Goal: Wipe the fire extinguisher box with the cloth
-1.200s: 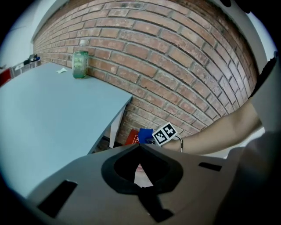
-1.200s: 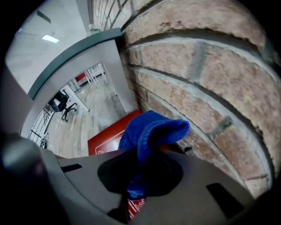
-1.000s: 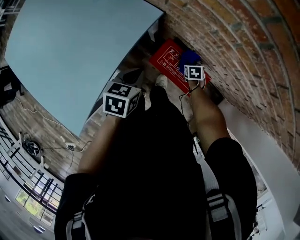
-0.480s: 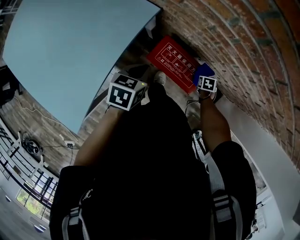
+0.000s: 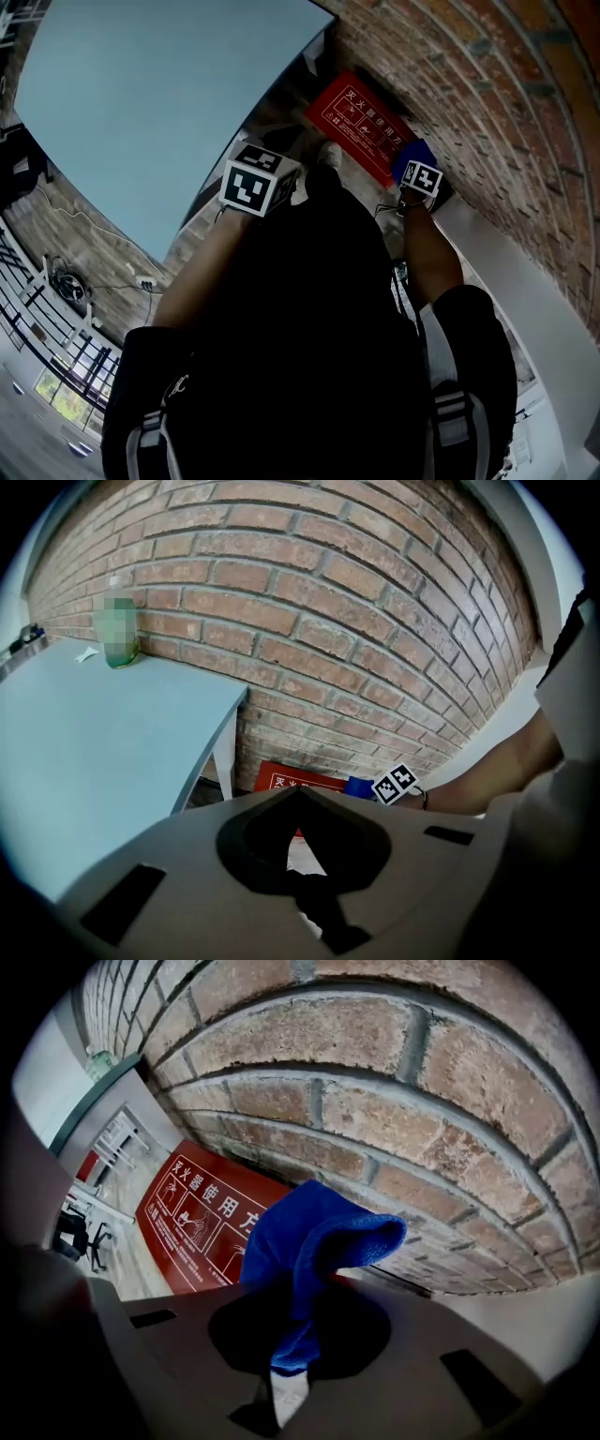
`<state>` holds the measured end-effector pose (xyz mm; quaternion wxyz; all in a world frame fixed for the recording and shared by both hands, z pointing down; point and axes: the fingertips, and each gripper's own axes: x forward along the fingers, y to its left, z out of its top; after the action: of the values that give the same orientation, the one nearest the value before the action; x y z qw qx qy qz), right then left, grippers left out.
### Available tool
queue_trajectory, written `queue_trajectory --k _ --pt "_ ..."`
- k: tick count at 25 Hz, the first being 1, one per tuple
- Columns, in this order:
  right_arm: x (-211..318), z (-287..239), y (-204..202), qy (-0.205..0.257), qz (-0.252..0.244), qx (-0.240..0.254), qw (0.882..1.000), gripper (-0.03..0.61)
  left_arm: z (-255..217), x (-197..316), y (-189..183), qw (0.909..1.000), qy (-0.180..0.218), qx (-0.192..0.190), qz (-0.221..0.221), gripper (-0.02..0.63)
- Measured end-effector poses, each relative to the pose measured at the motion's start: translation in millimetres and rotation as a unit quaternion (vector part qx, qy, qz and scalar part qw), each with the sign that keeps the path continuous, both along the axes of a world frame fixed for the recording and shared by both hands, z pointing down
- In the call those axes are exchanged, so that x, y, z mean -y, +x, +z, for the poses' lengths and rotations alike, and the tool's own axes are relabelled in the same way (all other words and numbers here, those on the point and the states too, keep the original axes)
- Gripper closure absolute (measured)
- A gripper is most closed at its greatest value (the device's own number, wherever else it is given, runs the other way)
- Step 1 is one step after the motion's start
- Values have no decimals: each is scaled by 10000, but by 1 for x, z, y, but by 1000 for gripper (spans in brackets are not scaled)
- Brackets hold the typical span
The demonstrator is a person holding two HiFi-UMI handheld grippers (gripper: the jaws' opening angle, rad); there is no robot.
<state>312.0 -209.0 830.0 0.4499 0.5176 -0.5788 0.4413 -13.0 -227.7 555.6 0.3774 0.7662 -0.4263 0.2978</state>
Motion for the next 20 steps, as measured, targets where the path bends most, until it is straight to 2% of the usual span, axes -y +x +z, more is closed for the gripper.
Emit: queue_trajectory --k 6,10,20 --pt "2 4 -47 -66 -812 273 9963 537 3 -4 4 10000 -47 -27 35 620" --pt "19 7 -78 -76 -925 567 9941 537 2 -4 2 10000 -20 -15 -15 620" --pt "53 7 -162 4 -1757 935 9800 537 6 -26 -25 9987 -120 92 -482 620"
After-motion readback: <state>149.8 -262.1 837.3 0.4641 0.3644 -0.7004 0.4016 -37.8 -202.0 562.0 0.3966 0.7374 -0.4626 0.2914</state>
